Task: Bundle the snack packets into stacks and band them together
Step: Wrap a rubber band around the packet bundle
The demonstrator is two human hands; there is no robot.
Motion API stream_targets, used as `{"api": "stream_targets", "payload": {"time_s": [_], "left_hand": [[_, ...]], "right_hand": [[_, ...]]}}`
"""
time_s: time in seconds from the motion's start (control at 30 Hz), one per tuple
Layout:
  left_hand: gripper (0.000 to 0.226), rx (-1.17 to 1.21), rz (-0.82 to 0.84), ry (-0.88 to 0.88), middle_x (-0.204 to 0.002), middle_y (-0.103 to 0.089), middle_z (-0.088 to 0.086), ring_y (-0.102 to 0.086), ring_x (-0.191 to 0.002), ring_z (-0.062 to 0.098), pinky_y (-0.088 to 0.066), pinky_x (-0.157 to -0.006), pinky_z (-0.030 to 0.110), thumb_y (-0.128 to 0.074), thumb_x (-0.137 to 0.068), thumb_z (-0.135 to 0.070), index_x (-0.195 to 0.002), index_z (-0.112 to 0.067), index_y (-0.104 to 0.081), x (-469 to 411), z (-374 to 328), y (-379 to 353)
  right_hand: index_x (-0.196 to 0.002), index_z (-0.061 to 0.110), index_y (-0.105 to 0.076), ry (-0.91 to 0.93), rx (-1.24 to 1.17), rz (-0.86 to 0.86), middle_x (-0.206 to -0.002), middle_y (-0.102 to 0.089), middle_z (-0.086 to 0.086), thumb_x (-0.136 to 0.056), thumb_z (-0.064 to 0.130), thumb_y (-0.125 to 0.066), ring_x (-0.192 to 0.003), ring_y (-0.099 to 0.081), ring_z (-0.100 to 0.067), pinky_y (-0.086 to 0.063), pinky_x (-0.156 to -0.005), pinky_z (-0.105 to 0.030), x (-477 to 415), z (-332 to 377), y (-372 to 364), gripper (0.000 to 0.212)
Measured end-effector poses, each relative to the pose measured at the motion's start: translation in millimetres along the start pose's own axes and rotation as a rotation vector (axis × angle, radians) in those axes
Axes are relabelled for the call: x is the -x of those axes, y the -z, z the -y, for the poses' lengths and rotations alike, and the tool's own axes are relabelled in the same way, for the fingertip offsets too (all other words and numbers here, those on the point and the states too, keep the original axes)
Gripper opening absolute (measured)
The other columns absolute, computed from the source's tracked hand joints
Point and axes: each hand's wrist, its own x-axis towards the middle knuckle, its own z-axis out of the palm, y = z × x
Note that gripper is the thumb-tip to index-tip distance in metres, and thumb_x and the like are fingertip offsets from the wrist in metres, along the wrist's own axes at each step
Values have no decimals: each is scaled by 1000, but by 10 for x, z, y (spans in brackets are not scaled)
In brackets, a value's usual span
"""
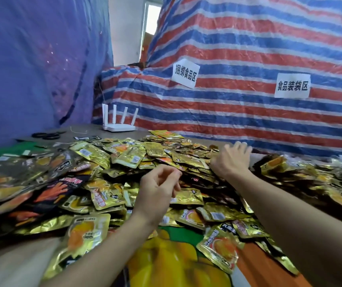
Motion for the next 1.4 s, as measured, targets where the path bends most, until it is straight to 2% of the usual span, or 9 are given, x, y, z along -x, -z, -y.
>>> {"api": "stream_targets", "payload": {"time_s": [0.13, 0.23, 0.43, 0.63, 0.73, 0.83, 1.03, 1.27, 1.4], "left_hand": [[8, -257, -147, -21, -86, -64, 1, -60, -80, 18, -52, -70, 33, -64, -96, -16, -88, -19, -64, -95, -4, 187], [6, -591, -109, -16, -97, -62, 1, -60, -93, 21, -55, -83, 45, -67, -93, -25, -92, -22, -62, -129, -94, 295], [38, -948, 208, 142, -116, -57, 0, -59, -102, 18, -53, -87, 39, -75, -85, -41, -115, -22, -61, -160, -693, 478], [85, -1915, 553, 570, -146, -52, 5, -51, -130, 27, -43, -99, 36, -46, -86, -79, -144, -17, -49, 137, -1040, 659], [82, -1875, 650, 758, -123, -63, 8, -59, -111, 25, -45, -103, 33, -45, -85, -81, -131, -15, -61, 323, -913, 644], [92, -1769, 617, 756, -143, -55, 10, -55, -127, 28, -44, -102, 34, -47, -90, -74, -151, -5, -38, 446, -807, 676], [86, -1732, 531, 545, -140, -54, 20, -57, -123, 33, -47, -82, 32, -53, -98, -26, -154, 8, 4, 577, -748, 658], [48, -1673, 85, 142, -125, -55, 13, -53, -117, 34, -41, -88, 39, -65, -89, -40, -120, -9, -45, 443, -704, 808], [35, -1518, 166, 153, -113, -55, 11, -51, -111, 32, -40, -83, 40, -66, -89, -41, -98, -12, -48, 190, -535, 858]], "right_hand": [[-130, 14, -58, 277, -329, 6, -132, -57, -18, -87, 39, -60, -122, -50, -35, -42, -103, -48, 395, 194, 221, 50], [-141, 28, -51, 480, -443, 318, -144, -47, -11, -84, 34, -69, -136, -39, -32, -35, -112, -50, 775, 253, 350, 61], [-153, 35, -32, 572, -362, 638, -156, -33, -8, -86, 44, -68, -143, -28, -28, -31, -115, -54, 1201, 135, 417, 77], [-153, 29, -31, 495, -103, 711, -145, -41, -6, -71, 55, -76, -121, -50, -24, -49, -102, -45, 1211, -129, 610, 96], [-156, 32, -24, 503, 25, 842, -154, -39, -6, -63, 40, -80, -131, -47, -29, -48, -104, -45, 1256, -162, 668, 108], [-156, 43, -18, 555, 125, 858, -151, -47, -3, -71, 29, -81, -129, -52, -28, -52, -99, -42, 1353, -197, 640, 107], [-129, 40, -61, 700, -141, 582, -121, -59, 5, -89, 30, -73, -101, -58, -18, -56, -82, -39, 1469, -225, 525, 43], [-145, 49, -40, 674, -144, 330, -128, -48, -3, -101, 56, -48, -123, -48, -24, -44, -85, -37, 1561, -58, 230, 45], [-155, 36, -25, 616, -218, 361, -142, -40, -9, -95, 58, -54, -135, -38, -30, -40, -103, -41, 1480, 16, 163, 71]]}}
